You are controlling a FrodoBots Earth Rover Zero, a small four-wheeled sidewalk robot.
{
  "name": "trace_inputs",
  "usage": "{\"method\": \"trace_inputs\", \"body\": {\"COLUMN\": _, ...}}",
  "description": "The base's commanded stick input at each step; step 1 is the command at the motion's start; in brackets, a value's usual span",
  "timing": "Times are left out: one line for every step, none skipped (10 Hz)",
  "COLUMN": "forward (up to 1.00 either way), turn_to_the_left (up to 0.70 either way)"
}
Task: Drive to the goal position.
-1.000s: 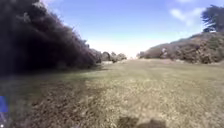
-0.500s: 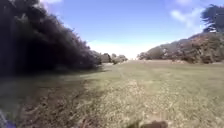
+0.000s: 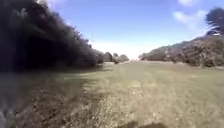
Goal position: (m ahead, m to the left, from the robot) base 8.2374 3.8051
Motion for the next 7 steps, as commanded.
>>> {"method": "trace_inputs", "body": {"forward": 0.0, "turn_to_the_left": 0.0}}
{"method": "trace_inputs", "body": {"forward": 0.0, "turn_to_the_left": 0.0}}
{"method": "trace_inputs", "body": {"forward": 0.0, "turn_to_the_left": 0.0}}
{"method": "trace_inputs", "body": {"forward": 0.3, "turn_to_the_left": 0.0}}
{"method": "trace_inputs", "body": {"forward": 0.6, "turn_to_the_left": 0.0}}
{"method": "trace_inputs", "body": {"forward": 0.7, "turn_to_the_left": 0.0}}
{"method": "trace_inputs", "body": {"forward": 0.7, "turn_to_the_left": 0.0}}
